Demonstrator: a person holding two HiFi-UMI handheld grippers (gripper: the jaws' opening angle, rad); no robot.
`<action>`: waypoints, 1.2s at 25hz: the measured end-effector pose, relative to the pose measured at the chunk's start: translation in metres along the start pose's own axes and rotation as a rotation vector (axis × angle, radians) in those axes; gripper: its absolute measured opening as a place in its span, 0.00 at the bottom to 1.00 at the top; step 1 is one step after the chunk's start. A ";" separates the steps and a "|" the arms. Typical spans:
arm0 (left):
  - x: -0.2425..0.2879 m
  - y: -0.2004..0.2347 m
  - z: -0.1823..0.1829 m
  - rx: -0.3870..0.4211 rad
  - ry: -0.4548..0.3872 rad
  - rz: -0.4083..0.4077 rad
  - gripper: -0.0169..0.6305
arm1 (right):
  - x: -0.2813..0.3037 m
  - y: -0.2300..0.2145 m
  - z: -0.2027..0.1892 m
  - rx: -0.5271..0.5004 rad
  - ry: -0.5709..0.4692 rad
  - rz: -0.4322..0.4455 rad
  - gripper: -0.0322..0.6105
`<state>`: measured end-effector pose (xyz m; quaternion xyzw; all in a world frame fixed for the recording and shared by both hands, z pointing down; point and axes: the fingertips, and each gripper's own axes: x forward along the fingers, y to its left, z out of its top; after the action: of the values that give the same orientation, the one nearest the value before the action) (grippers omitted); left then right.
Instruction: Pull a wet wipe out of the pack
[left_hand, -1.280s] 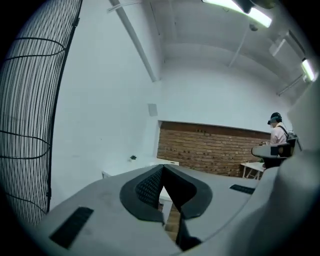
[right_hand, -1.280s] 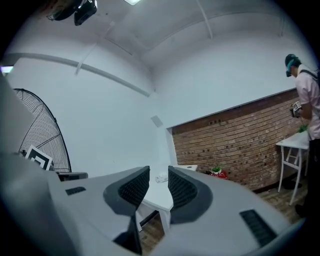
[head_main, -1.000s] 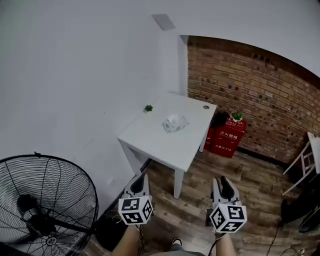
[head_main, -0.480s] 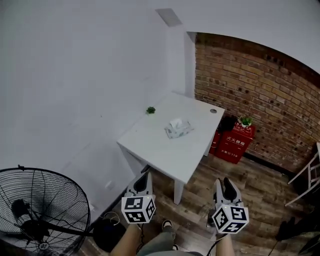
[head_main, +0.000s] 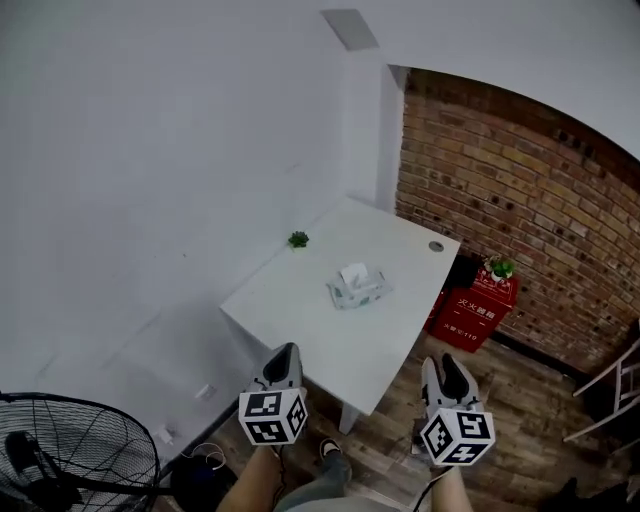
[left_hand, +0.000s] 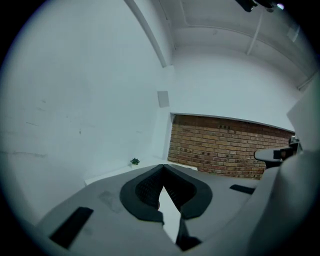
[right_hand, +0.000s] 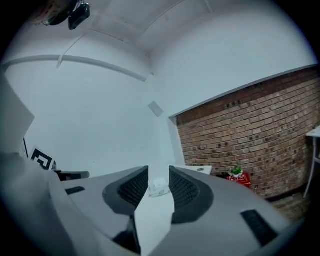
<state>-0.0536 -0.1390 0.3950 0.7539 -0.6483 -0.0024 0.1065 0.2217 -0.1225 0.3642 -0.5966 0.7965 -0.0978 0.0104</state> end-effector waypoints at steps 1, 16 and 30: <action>0.014 0.002 0.005 0.002 -0.002 -0.003 0.03 | 0.014 -0.002 0.004 -0.003 0.000 0.003 0.25; 0.161 0.053 0.026 -0.022 0.017 0.029 0.03 | 0.181 -0.027 0.023 -0.019 0.048 0.030 0.25; 0.193 0.071 0.016 -0.073 0.049 0.164 0.03 | 0.259 -0.039 0.015 -0.017 0.135 0.156 0.25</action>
<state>-0.0946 -0.3397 0.4171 0.6939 -0.7044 0.0014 0.1496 0.1863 -0.3817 0.3816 -0.5247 0.8403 -0.1301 -0.0409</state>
